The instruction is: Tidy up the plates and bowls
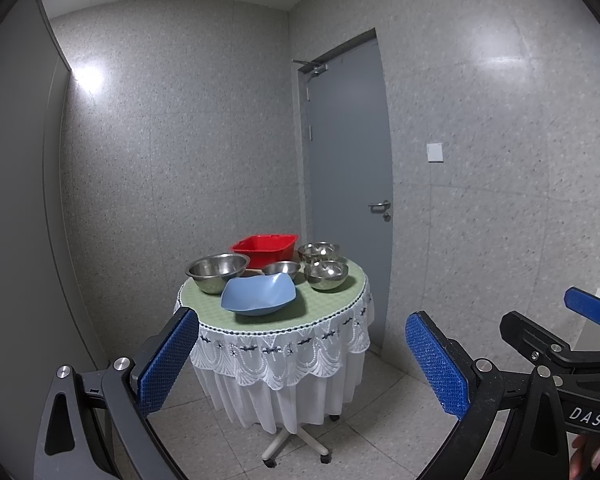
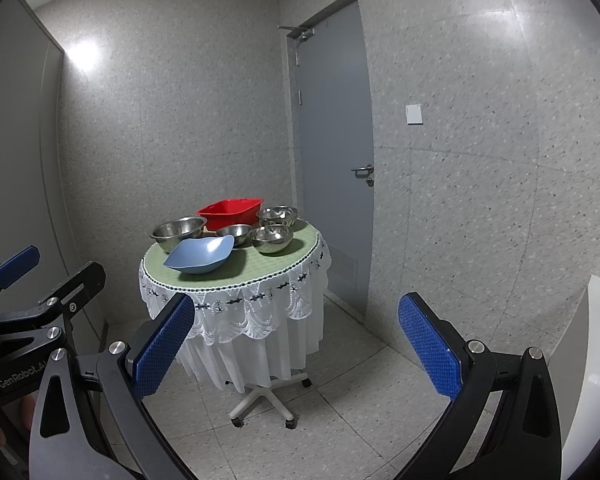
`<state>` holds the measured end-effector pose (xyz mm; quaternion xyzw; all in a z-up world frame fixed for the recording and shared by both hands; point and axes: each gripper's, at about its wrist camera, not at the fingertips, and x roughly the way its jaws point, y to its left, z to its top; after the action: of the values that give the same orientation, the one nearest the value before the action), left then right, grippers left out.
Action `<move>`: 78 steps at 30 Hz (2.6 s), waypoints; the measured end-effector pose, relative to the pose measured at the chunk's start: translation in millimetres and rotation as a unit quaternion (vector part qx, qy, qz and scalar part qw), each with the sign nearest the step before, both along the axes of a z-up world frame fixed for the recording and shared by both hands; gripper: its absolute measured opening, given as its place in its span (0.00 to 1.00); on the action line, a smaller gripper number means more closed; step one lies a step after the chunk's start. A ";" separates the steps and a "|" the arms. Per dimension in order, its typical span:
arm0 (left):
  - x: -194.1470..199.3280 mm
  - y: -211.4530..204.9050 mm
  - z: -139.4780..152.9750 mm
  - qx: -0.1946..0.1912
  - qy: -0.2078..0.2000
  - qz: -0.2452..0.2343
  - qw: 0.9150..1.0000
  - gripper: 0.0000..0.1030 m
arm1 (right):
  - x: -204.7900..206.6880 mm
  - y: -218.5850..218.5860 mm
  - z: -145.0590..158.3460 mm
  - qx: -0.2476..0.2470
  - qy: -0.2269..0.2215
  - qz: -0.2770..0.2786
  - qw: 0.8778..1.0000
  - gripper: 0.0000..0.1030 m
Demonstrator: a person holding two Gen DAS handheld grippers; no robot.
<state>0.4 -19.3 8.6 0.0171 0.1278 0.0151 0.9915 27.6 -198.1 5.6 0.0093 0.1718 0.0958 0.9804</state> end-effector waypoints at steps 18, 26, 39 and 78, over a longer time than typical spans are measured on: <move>119.3 11.1 12.9 0.002 0.055 -0.011 0.998 0.99 | 77.3 14.5 -5.1 0.007 0.048 -0.006 0.999 1.00; 236.7 58.4 20.1 -0.006 0.070 -0.025 0.997 0.99 | 160.7 49.8 -12.3 0.008 0.065 -0.018 0.998 1.00; 437.1 170.9 34.0 -0.018 0.061 -0.021 0.998 0.99 | 308.3 137.0 4.8 0.017 0.068 -0.010 0.997 1.00; 809.1 386.1 -123.5 -0.151 0.351 0.140 0.914 0.39 | 668.6 395.2 -142.2 -0.098 0.407 0.269 0.868 0.43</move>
<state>809.5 366.9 -115.0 -0.1468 0.4692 0.1275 0.8614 696.2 197.1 -136.6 -0.0950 0.5597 0.3262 0.7558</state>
